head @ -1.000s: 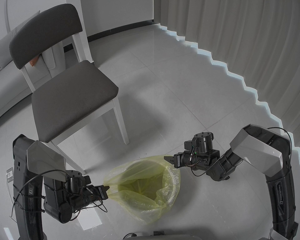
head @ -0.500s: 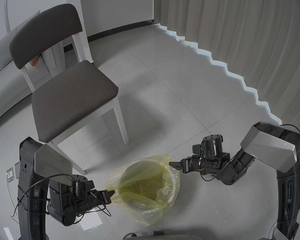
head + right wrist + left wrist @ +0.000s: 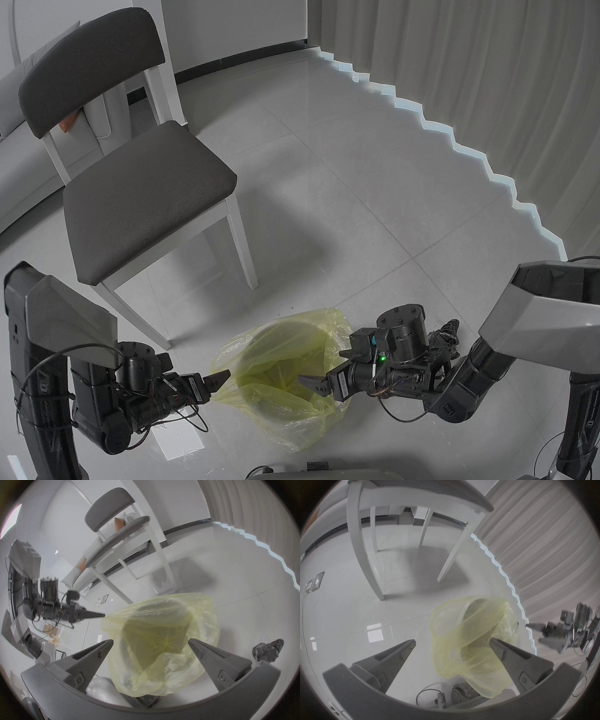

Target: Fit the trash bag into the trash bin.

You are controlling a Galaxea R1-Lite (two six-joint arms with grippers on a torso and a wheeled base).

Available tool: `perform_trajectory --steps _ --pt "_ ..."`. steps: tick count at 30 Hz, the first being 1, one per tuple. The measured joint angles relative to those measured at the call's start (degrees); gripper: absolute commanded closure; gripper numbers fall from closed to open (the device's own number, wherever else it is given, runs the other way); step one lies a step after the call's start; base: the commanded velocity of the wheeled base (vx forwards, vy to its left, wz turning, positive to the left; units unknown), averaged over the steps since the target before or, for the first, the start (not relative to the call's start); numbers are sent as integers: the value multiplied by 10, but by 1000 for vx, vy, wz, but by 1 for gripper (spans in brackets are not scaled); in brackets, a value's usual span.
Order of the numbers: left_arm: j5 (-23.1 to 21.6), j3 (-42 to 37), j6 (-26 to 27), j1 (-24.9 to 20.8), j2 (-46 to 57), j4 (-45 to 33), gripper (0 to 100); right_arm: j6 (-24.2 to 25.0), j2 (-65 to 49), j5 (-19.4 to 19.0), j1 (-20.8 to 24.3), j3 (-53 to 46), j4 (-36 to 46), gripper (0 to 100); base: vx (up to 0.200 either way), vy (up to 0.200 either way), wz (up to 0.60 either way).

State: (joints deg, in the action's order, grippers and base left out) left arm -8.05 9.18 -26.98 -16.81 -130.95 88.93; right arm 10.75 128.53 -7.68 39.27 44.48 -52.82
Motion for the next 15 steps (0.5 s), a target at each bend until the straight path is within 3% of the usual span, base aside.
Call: perform_trajectory --steps 4,15 --pt "3 -14 3 -2 49 0 0 2 5 6 44 -14 -12 0 0 0 0" --pt "41 15 3 -42 73 0 0 34 75 -1 70 30 -60 0 0 0 0"
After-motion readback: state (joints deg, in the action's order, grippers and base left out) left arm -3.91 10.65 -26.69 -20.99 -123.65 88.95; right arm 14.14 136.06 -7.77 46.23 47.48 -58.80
